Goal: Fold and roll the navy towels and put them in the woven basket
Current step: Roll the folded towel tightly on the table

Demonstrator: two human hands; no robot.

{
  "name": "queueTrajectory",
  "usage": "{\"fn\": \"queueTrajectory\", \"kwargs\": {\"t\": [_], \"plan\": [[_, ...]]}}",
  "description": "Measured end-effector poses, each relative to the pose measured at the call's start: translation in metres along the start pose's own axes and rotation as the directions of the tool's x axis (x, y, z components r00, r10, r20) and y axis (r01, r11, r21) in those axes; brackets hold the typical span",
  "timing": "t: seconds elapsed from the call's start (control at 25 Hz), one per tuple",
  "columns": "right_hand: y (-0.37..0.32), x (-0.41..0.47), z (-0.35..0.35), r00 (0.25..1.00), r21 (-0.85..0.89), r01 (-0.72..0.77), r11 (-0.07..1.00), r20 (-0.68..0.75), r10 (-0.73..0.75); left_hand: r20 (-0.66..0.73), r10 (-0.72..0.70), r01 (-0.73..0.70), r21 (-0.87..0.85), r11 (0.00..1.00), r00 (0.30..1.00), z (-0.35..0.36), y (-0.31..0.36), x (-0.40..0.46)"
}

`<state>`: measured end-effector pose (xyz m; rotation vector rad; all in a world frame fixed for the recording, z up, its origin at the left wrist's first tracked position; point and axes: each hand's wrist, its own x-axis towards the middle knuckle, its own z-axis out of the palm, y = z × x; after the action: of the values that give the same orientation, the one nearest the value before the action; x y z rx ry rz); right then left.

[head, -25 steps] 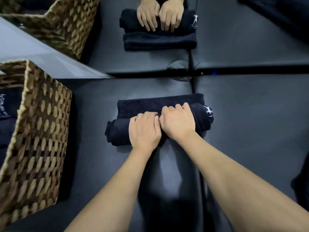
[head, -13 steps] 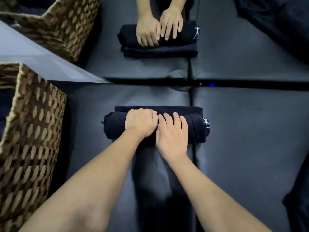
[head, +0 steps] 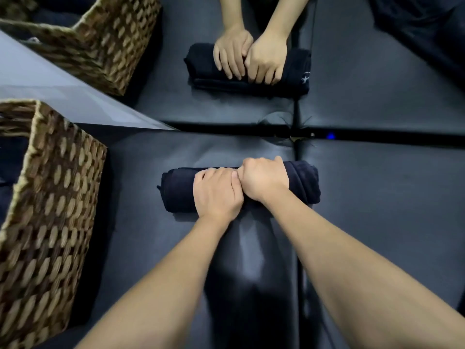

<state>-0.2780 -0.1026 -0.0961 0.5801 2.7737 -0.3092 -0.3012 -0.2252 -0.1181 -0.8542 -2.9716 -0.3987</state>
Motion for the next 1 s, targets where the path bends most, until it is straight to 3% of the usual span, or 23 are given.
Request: {"fn": "queueTrajectory", "kwargs": {"t": [0.12,0.24,0.44,0.52,0.64,0.76,0.88,1.0], "plan": [[-0.004,-0.009,0.01,0.967,0.028,-0.106,0.994,-0.231,0.109,0.22,0.07,-0.103,0.139,0.985,0.973,-0.009,-0.002,0.036],[0.0,-0.032,0.035,0.889,-0.027,-0.088,0.996,-0.453,0.066,0.302,0.09,-0.14,0.146,0.979,0.949,-0.006,0.001,0.056],[0.005,-0.017,0.033,0.887,-0.134,-0.049,0.99,-0.461,-0.019,0.207,0.063,-0.078,0.069,0.995,0.976,0.003,-0.008,0.058],[0.007,-0.002,0.023,0.904,-0.179,-0.018,0.984,-0.424,-0.061,0.085,0.033,-0.037,0.04,0.999,0.996,0.006,-0.009,0.05],[0.011,0.008,0.008,0.972,-0.206,0.036,0.978,-0.221,-0.082,-0.067,-0.007,0.006,-0.011,1.0,0.998,0.008,-0.001,0.035],[0.012,0.023,-0.005,0.985,-0.224,0.092,0.97,-0.122,-0.122,-0.116,-0.02,0.007,-0.109,0.994,0.993,0.015,0.003,0.021],[0.012,0.041,-0.02,0.993,-0.118,0.097,0.988,-0.057,-0.104,-0.133,0.018,-0.048,-0.228,0.973,0.991,0.014,-0.003,0.017],[0.008,0.039,-0.022,0.998,-0.052,0.044,0.998,0.044,-0.042,-0.207,-0.094,0.048,-0.22,0.974,0.974,0.013,-0.012,-0.01]]}}
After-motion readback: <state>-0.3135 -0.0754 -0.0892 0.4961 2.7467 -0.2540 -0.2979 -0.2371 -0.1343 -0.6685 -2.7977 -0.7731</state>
